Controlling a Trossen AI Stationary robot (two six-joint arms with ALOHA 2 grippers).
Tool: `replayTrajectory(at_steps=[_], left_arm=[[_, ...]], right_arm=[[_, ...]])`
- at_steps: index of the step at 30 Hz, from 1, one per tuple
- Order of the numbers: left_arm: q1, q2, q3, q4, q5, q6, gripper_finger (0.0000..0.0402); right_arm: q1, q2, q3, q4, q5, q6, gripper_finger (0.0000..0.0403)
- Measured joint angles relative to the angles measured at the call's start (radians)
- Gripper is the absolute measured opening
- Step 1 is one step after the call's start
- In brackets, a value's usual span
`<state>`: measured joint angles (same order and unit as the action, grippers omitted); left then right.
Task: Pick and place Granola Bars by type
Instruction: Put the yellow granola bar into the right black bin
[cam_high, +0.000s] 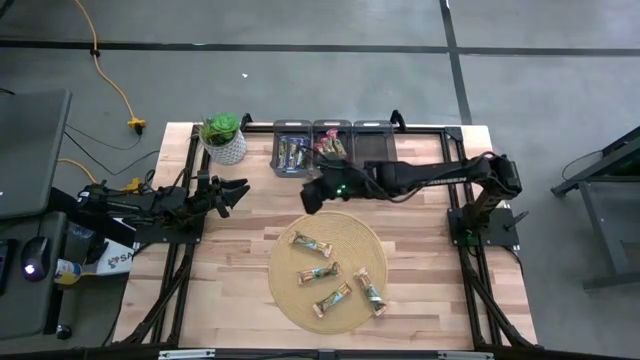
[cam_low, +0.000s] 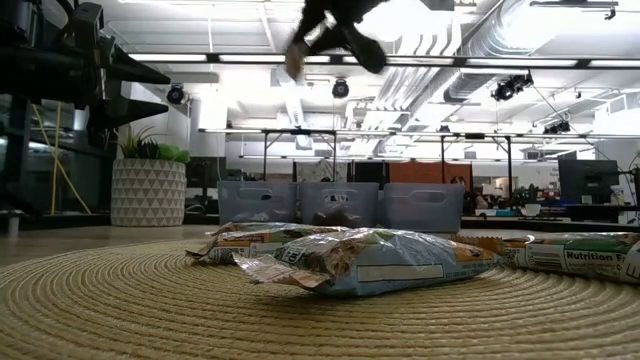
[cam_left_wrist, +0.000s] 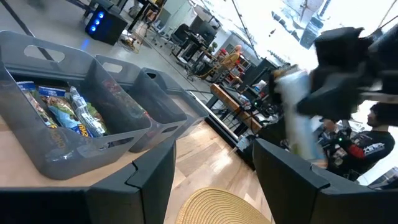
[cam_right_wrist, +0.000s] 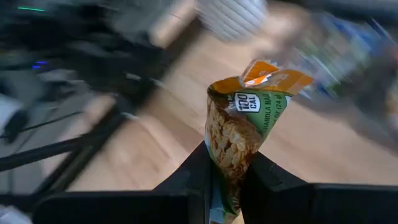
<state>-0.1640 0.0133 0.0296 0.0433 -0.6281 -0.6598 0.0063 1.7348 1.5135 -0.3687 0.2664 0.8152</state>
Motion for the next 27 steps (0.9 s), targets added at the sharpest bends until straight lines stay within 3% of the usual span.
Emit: replayTrajectory(at_steps=[6, 13, 19, 22, 27], left_arm=[[0.0, 0.0, 0.0, 0.0, 0.0, 0.0, 0.0211], [0.0, 0.0, 0.0, 0.0, 0.0, 0.0, 0.0211], [0.0, 0.0, 0.0, 0.0, 0.0, 0.0, 0.0211], [0.0, 0.0, 0.0, 0.0, 0.0, 0.0, 0.0211], [0.0, 0.0, 0.0, 0.0, 0.0, 0.0, 0.0211]], right_arm=[[0.0, 0.0, -0.005, 0.278, -0.043, -0.282, 0.0041], [0.0, 0.0, -0.005, 0.519, 0.007, -0.518, 0.0041], [0.0, 0.0, -0.004, 0.641, 0.234, -0.672, 0.0041], [-0.001, 0.0, 0.024, 0.639, 0.361, -0.734, 0.0041], [-0.01, 0.0, 0.12, 0.565, 0.468, -0.858, 0.0041]])
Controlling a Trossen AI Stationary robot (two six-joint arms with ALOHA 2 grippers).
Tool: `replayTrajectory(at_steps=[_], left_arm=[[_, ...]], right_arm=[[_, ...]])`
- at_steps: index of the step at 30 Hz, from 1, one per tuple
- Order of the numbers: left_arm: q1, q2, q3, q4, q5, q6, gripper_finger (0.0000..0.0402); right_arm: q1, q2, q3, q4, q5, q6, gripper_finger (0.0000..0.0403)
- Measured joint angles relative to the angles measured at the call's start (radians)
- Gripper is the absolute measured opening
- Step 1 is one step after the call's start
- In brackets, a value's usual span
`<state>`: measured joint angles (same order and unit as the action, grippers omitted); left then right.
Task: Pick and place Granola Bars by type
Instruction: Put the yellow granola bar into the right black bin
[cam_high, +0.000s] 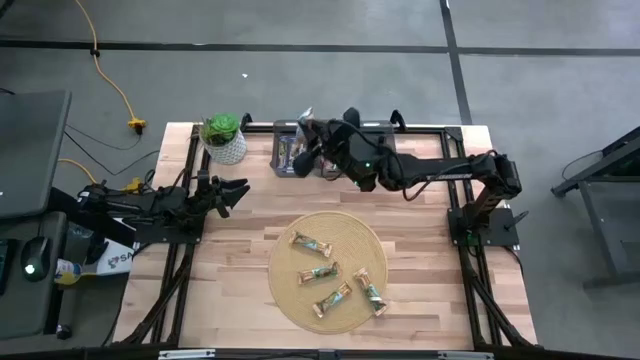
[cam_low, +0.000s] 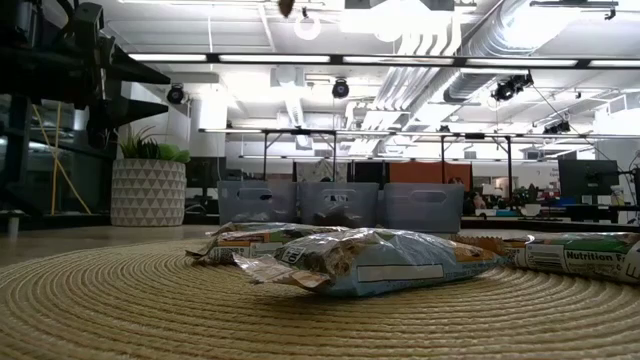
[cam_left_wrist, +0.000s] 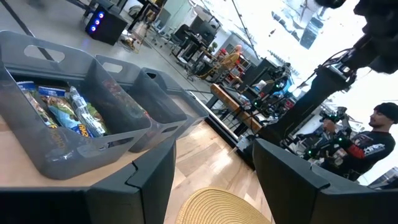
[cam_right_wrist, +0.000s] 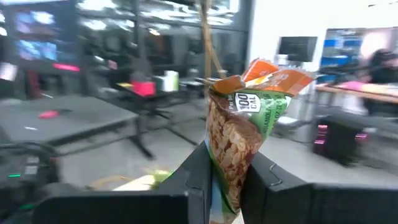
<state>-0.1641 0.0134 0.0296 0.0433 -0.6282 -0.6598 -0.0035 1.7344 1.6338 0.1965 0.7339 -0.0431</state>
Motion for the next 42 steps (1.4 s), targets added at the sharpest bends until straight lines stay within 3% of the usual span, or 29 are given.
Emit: replayTrajectory(at_steps=[4, 9, 13, 16, 20, 29, 35, 42], left_arm=[[0.0, 0.0, 0.0, 0.0, 0.0, 0.0, 0.0211], [0.0, 0.0, 0.0, 0.0, 0.0, 0.0, 0.0211], [0.0, 0.0, 0.0, 0.0, 0.0, 0.0, 0.0211], [0.0, 0.0, 0.0, 0.0, 0.0, 0.0, 0.0211], [0.0, 0.0, 0.0, 0.0, 0.0, 0.0, 0.0211], [0.0, 0.0, 0.0, 0.0, 0.0, 0.0, 0.0211], [0.0, 0.0, 0.0, 0.0, 0.0, 0.0, 0.0211], [0.0, 0.0, 0.0, 0.0, 0.0, 0.0, 0.0211]], right_arm=[[-0.025, 0.0, 0.12, -0.228, 0.149, -0.006, 0.0041], [-0.085, 0.0, 0.256, -0.571, 0.356, 0.1, 0.0041], [-0.163, -0.002, 0.327, -0.839, 0.39, 0.233, 0.0041], [-0.249, -0.002, 0.335, -0.987, 0.32, 0.324, 0.0041], [-0.386, -0.002, 0.298, -1.097, 0.111, 0.441, 0.0041], [-0.628, -0.001, 0.058, -1.029, -0.287, 0.499, 0.0041], [-0.671, -0.001, -0.18, -0.932, -0.486, 0.578, 0.0041], [-0.659, 0.0, -0.411, -0.778, -0.581, 0.67, 0.0041]])
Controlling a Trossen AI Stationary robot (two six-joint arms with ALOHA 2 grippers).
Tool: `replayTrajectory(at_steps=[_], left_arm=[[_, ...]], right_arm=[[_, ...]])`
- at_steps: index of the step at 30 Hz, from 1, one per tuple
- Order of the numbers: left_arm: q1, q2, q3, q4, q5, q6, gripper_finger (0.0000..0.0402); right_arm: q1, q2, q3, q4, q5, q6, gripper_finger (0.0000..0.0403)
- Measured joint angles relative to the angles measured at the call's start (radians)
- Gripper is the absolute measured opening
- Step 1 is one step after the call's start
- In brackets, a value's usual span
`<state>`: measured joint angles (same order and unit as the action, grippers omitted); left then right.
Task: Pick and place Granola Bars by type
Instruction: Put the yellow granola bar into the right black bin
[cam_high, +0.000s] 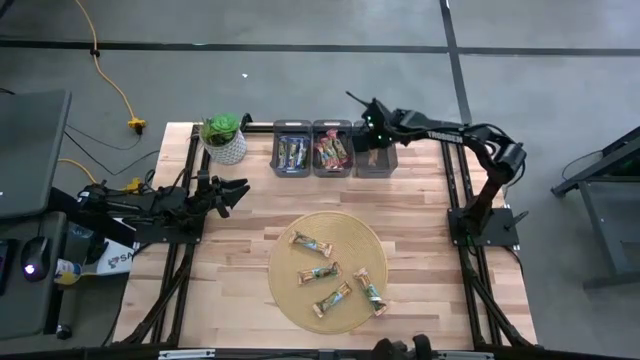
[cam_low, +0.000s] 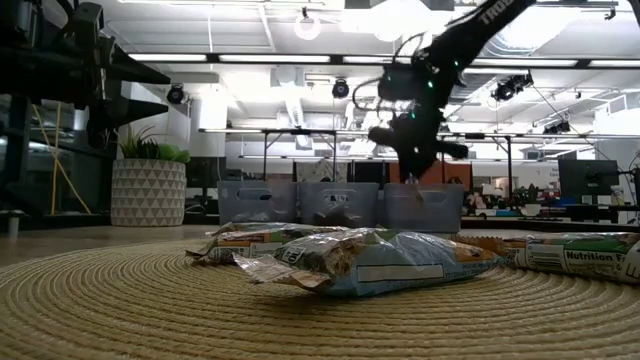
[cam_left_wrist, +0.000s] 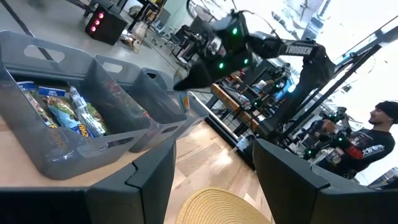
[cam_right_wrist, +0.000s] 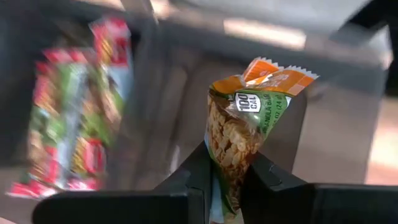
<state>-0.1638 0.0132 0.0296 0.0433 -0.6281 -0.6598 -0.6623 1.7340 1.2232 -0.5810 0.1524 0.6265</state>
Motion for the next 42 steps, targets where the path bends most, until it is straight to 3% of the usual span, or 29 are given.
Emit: replayTrajectory(at_steps=[12, 30, 42], left_arm=[[0.0, 0.0, 0.0, 0.0, 0.0, 0.0, 0.0211], [0.0, 0.0, 0.0, 0.0, 0.0, 0.0, 0.0211], [0.0, 0.0, 0.0, 0.0, 0.0, 0.0, 0.0211]], right_arm=[[0.004, 0.0, -0.076, 0.037, -0.032, 0.005, 0.0045], [0.001, 0.0, -0.075, 0.003, 0.002, 0.049, 0.0126], [0.002, -0.021, 0.104, 0.004, -0.021, -0.095, 0.0163]])
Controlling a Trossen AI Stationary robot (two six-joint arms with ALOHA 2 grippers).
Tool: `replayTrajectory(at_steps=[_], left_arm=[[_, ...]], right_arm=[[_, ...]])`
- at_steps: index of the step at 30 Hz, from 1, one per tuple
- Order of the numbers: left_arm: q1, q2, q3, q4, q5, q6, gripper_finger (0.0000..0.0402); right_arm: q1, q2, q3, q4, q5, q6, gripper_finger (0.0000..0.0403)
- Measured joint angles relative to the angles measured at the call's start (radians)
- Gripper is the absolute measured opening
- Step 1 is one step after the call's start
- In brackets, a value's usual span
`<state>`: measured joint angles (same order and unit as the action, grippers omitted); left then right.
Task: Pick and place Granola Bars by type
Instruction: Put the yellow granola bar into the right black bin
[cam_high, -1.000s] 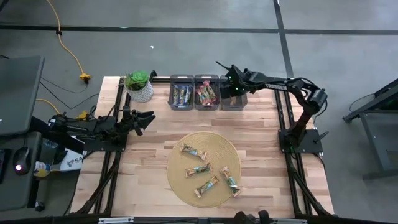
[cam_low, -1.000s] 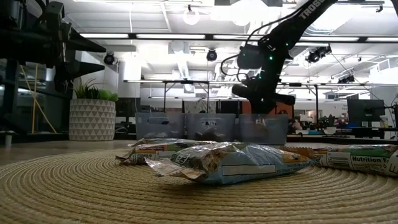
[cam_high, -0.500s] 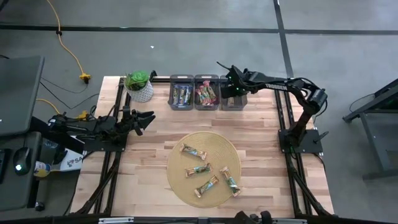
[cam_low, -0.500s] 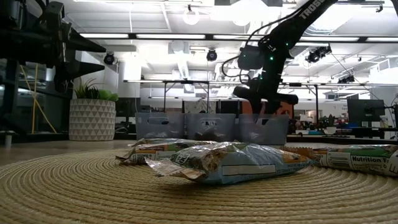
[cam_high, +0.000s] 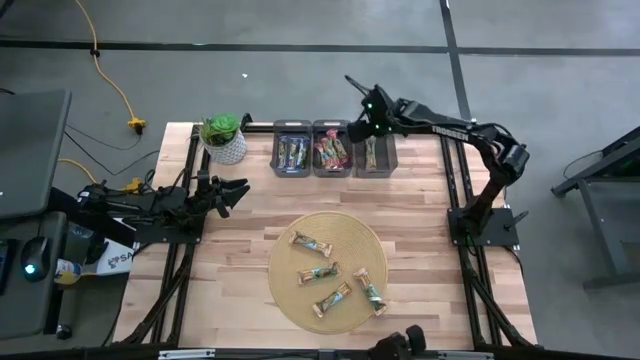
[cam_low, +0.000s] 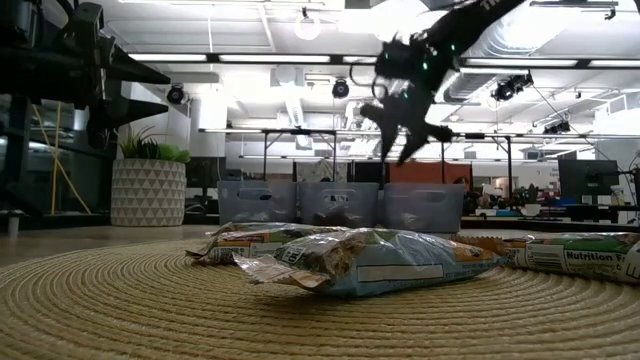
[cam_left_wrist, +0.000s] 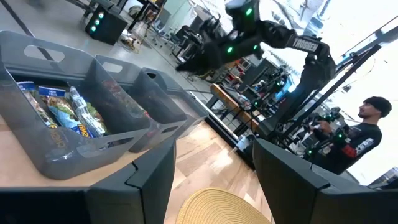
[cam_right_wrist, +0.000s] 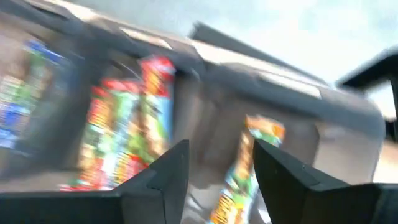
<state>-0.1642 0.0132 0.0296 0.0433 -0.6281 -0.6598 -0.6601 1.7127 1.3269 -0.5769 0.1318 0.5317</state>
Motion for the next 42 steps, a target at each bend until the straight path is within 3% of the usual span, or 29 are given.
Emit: replayTrajectory(at_steps=[8, 14, 22, 33, 42], left_arm=[[0.0, 0.0, 0.0, 0.0, 0.0, 0.0, 0.0211], [0.0, 0.0, 0.0, 0.0, 0.0, 0.0, 0.0211], [0.0, 0.0, 0.0, 0.0, 0.0, 0.0, 0.0211], [0.0, 0.0, 0.0, 0.0, 0.0, 0.0, 0.0211], [0.0, 0.0, 0.0, 0.0, 0.0, 0.0, 0.0211]], right_arm=[[0.069, -0.036, 0.175, 0.066, -0.067, -0.092, 0.0182], [0.191, -0.041, 0.32, 0.102, -0.116, -0.15, 0.0186], [0.403, -0.041, 0.47, 0.139, -0.06, -0.201, 0.0186], [0.659, -0.041, 0.509, 0.124, 0.019, -0.23, 0.0187], [0.894, -0.041, 0.508, -0.036, 0.017, -0.248, 0.0215]])
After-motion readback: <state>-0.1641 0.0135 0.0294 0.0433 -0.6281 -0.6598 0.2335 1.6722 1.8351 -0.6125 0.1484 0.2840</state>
